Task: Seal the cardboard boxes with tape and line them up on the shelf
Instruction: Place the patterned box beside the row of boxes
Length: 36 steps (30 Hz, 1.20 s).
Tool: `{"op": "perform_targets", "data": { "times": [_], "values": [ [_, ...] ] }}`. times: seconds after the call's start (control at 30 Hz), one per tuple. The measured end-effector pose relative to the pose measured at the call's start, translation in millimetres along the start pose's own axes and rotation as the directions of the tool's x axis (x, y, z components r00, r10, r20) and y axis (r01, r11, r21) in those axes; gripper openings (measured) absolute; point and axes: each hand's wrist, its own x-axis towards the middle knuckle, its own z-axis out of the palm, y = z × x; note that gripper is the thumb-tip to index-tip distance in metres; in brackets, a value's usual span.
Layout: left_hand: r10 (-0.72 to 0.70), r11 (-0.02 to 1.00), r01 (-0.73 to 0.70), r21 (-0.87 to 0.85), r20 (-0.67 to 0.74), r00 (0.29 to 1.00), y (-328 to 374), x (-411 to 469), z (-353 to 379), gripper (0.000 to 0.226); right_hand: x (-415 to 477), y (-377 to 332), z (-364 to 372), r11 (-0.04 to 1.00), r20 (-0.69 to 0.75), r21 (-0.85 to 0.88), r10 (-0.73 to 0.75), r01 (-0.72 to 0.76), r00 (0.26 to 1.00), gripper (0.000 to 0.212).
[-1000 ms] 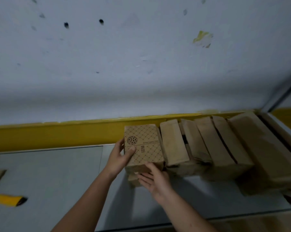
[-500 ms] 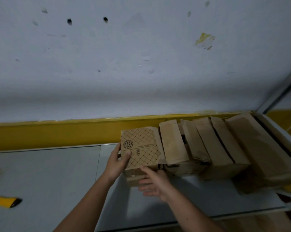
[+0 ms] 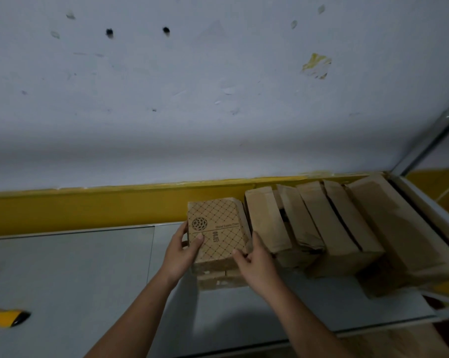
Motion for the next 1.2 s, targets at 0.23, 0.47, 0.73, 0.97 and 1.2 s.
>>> {"op": "perform_targets", "data": {
  "times": [0.23,0.47,0.73,0.97,1.2],
  "values": [
    [-0.005,1.000,0.004,0.003,0.044,0.999,-11,9,9,0.070,4,24,5,1.000,0.054,0.009,-0.018,0.017,0.998,0.049],
    [0.026,1.000,-0.027,0.010,0.105,0.994,0,0,40,0.059,-11,16,4,0.994,0.017,-0.093,-0.059,0.061,0.998,0.093],
    [0.043,0.990,-0.057,0.127,0.112,0.993,10,3,43,0.058,-20,15,-5,0.984,0.014,-0.146,-0.097,0.098,0.995,0.080],
    [0.232,0.646,-0.189,0.739,0.045,0.972,29,0,14,0.079,-19,-17,-25,0.917,-0.041,-0.188,-0.366,0.353,0.930,0.031],
    [0.415,0.312,-0.171,0.935,0.028,0.909,76,-21,-25,0.076,-1,-78,-37,0.616,0.264,-0.570,-0.490,0.544,0.831,0.087]
  ]
}}
